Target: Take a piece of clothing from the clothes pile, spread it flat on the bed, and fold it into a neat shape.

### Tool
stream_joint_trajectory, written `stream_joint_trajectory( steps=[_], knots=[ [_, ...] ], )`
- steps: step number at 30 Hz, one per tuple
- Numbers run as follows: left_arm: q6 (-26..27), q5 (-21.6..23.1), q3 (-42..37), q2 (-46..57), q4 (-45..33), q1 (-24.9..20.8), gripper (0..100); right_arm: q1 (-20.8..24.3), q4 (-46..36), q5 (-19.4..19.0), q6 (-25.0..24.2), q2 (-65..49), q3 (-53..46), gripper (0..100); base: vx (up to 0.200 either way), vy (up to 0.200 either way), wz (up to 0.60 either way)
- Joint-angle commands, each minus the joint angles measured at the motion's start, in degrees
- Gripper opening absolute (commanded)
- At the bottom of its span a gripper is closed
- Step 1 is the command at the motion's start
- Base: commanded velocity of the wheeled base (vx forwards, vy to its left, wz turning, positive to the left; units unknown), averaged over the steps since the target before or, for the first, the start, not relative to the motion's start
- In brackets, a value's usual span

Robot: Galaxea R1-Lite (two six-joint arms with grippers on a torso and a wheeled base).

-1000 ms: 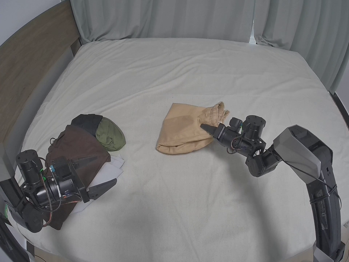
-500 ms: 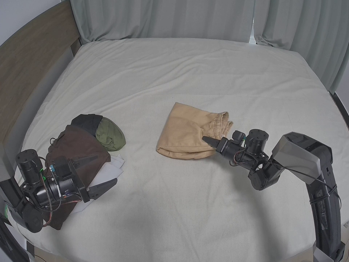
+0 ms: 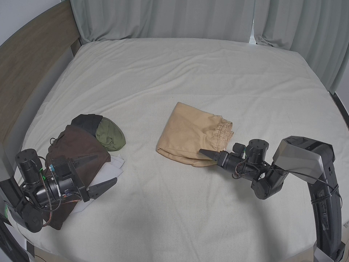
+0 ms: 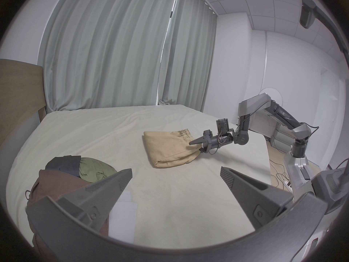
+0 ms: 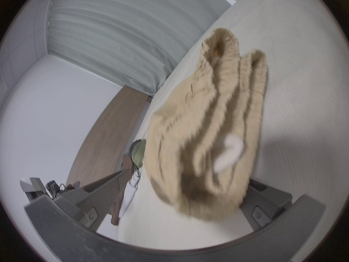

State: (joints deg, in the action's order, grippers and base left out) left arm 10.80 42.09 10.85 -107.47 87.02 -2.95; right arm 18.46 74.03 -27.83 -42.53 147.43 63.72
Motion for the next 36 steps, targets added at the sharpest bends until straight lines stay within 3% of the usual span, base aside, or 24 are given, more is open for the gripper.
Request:
stream_joint_trajectory(
  steps=[1, 9, 16, 27, 36],
  knots=[
    [0.01, 0.01, 0.05, 0.25, 0.08, -0.04, 100, 2.20, 0.06, -0.03, 3.16, -3.03, -7.38, 100, 0.000, 0.000, 0.00],
    [0.01, 0.01, 0.22, 0.16, 0.08, -0.04, 100, 8.00, 2.87, -0.12, 4.12, -10.32, -17.14, 100, 0.000, 0.000, 0.00],
    [0.01, 0.01, 0.14, 0.16, 0.08, -0.04, 100, 9.23, 3.75, -0.56, 1.31, -16.30, -15.47, 100, 0.000, 0.000, 0.00],
    [0.01, 0.01, 0.22, 0.07, 0.00, -0.13, 100, 2.46, -1.08, -0.47, -0.18, -11.91, -1.58, 100, 0.000, 0.000, 0.00],
    [0.01, 0.01, 0.14, -0.19, 0.00, -0.21, 100, -1.14, -1.17, -0.47, -0.18, -5.40, 2.73, 100, 0.000, 0.000, 0.00]
  ],
)
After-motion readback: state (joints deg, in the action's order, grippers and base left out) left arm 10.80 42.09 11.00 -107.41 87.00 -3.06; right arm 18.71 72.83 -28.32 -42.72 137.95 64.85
